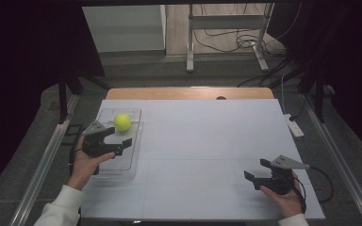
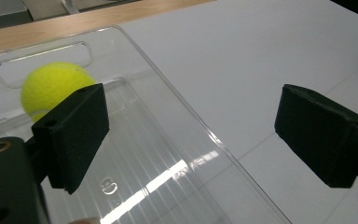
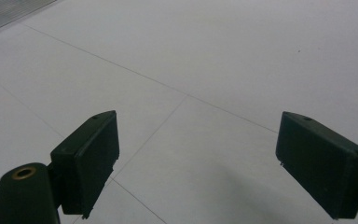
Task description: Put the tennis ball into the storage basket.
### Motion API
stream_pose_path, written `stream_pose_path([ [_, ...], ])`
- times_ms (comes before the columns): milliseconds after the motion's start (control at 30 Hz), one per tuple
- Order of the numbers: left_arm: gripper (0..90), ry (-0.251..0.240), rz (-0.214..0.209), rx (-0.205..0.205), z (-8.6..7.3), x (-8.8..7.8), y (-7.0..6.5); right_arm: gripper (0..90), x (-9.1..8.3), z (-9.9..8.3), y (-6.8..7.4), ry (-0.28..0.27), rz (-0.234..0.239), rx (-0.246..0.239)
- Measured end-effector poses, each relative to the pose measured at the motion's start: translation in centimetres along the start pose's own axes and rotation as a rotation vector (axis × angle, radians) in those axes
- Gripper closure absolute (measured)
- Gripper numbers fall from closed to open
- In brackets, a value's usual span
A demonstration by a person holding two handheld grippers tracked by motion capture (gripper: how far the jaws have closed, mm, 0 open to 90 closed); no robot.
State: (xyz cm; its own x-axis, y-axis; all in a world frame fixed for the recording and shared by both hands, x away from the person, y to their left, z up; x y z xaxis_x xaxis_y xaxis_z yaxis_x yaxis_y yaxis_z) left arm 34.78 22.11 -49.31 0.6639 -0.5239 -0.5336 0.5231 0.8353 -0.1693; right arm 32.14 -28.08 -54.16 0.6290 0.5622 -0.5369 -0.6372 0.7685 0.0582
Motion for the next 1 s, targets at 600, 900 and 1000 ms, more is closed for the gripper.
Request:
stream_pose_path([
  [600,10.6,-0.034,-0.079,0.007,-2.7,-1.7,-3.3,13.8,-0.1,-0.1,0.1,0.003,0.000,-0.004],
  [900,10.7,-0.039,-0.072,0.028,-3.9,-2.3,-4.1,13.8,0.1,0.0,0.4,0.005,0.009,-0.012],
  [1000,10.7,-0.031,-0.073,0.029,-4.2,-2.2,-4.3,13.8,0.2,0.0,0.3,0.005,0.011,-0.011],
])
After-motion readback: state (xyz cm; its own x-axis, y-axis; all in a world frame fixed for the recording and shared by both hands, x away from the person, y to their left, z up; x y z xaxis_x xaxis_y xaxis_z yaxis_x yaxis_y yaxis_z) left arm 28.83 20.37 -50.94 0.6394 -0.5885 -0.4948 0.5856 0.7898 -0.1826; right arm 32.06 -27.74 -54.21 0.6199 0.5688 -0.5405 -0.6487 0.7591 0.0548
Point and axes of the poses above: each handheld gripper's, and its own axes: x roughly forward along the jaws, z roughly out of its top, y roughly to its left, the point moved 6 cm from there along x, roughly forward along the jaws, and after that the axes turned 2 degrees about -x, right-handed, at the moved point
